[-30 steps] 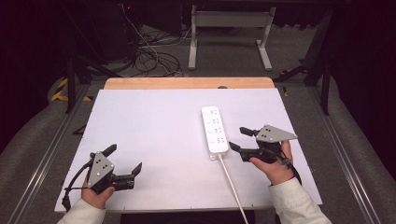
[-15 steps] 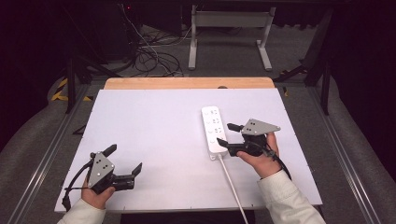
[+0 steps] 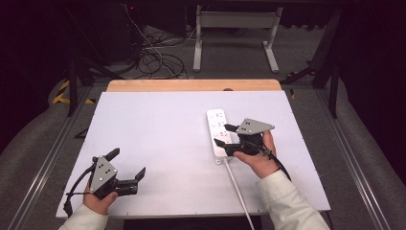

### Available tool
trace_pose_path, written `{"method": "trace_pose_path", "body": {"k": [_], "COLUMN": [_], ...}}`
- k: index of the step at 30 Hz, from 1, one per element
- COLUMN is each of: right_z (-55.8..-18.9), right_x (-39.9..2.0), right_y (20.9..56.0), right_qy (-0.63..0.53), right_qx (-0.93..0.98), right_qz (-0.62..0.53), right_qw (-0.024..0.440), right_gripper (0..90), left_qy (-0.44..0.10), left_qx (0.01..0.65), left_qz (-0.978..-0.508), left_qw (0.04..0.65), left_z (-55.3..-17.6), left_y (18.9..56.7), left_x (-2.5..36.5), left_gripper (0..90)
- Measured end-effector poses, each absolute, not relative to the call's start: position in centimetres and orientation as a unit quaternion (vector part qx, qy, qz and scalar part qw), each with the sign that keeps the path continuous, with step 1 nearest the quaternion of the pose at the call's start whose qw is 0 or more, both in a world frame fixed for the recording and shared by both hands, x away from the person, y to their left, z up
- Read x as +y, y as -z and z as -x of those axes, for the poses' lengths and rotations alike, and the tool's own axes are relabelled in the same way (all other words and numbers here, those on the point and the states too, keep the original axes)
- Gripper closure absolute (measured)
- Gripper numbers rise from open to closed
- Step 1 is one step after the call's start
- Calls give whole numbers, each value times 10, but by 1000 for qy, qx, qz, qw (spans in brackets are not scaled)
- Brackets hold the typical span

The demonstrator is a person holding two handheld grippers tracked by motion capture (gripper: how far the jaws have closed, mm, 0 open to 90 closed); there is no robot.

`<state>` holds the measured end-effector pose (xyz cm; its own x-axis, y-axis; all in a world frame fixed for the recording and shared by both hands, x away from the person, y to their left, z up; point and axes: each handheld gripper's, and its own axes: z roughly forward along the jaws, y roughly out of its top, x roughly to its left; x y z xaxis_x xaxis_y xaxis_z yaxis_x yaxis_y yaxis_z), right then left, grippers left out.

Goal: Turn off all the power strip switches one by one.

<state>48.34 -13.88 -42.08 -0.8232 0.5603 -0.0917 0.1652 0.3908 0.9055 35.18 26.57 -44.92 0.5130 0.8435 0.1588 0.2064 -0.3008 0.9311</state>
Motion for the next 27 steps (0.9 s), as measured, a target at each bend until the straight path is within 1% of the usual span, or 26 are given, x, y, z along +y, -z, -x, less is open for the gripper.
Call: {"method": "trace_pose_path", "body": {"k": [1,3,6,9,10,12,14,16,17,19,21,27], "right_z": [-484,-485,-487,-490,-492,-494,-496,-499,-501,-504,-508,-514], "right_x": [-139,-139,-138,-135,-134,-131,-129,-128,-128,-128,-128,-124], "right_y": [421,420,419,418,418,418,419,419,420,422,425,433], "right_qy": [-504,-498,-486,-470,-467,-460,-464,-445,-439,-427,-423,-411], "right_qx": [811,814,823,836,839,843,844,853,856,860,862,870], "right_qz": [-223,-223,-217,-210,-203,-198,-198,-203,-205,-213,-225,-234], "right_qw": [197,197,199,191,192,196,180,181,178,180,166,142], "right_gripper": [394,461,583,747,769,768,802,882,900,900,900,900], "left_qy": [-339,-337,-339,-338,-338,-335,-337,-337,-336,-336,-337,-337], "left_qx": [359,360,358,359,359,361,361,361,362,363,361,362], "left_qz": [-732,-732,-732,-732,-732,-731,-731,-731,-730,-730,-731,-731], "left_qw": [470,471,470,470,471,471,470,470,472,472,471,470], "left_z": [-352,-352,-352,-352,-352,-352,-352,-352,-352,-352,-352,-352], "left_y": [449,449,449,449,449,450,449,449,450,450,449,450], "left_x": [266,265,266,266,266,266,266,266,266,266,266,266], "left_gripper": [2,2,2,2,2,2,2,2,2,2,2,2]}}
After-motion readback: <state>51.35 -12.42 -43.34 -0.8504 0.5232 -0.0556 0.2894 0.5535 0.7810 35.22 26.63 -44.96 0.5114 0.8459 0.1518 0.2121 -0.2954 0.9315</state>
